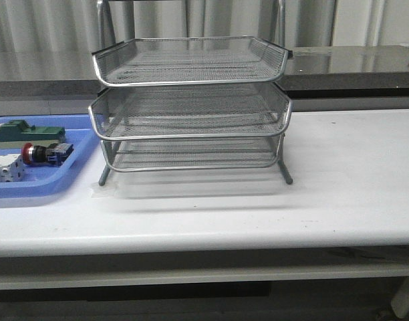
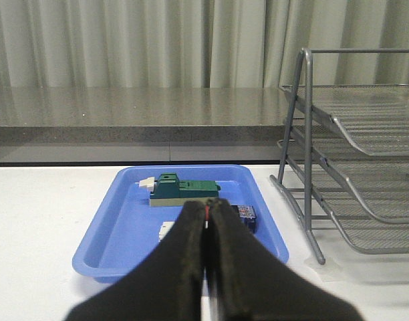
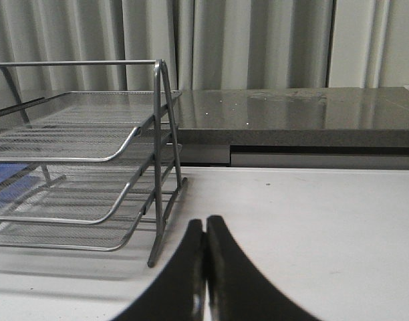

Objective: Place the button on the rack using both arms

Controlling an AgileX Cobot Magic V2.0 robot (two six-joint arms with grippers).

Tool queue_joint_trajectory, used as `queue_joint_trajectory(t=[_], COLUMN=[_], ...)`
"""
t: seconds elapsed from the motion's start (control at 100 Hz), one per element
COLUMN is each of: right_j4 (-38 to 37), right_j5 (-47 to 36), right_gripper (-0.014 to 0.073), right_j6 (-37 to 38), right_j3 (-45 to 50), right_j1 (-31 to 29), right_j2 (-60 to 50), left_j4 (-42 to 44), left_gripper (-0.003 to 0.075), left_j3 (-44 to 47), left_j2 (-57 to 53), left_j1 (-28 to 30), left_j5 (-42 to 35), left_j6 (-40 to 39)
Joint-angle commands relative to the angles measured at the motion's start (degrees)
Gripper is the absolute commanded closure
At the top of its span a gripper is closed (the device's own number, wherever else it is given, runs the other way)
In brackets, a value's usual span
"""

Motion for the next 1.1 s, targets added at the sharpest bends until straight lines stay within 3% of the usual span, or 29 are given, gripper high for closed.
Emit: queue_joint_trajectory(t=[0.0,0.53,0.79,0.99,1.09], right_j4=[1.1,9.6,18.3,20.4,24.5], right_j5=[2.3,26.9,27.1,26.2,25.9], right_gripper=[0.0659,0.0659,0.0659,0.0656,0.0588], right_j6=[0.0,0.0,0.0,0.0,0.0], right_j3=[-6.0,-31.6,-34.0,-34.0,-34.0], right_j1=[-0.3,-0.3,-0.3,-0.3,-0.2], right_j2=[2.1,31.1,40.8,44.8,46.2], left_j4=[-0.3,-0.3,-0.3,-0.3,-0.3], left_gripper=[0.0741,0.0741,0.0741,0.0741,0.0741], left_j3=[2.7,2.7,2.7,2.7,2.7], left_j2=[-2.0,-2.0,-2.0,-2.0,-2.0], left_j1=[-0.4,-0.4,-0.4,-0.4,-0.4], left_j5=[-4.7,-4.7,-4.7,-4.7,-4.7], left_j6=[-0.5,-0.5,-0.5,-0.5,-0.5])
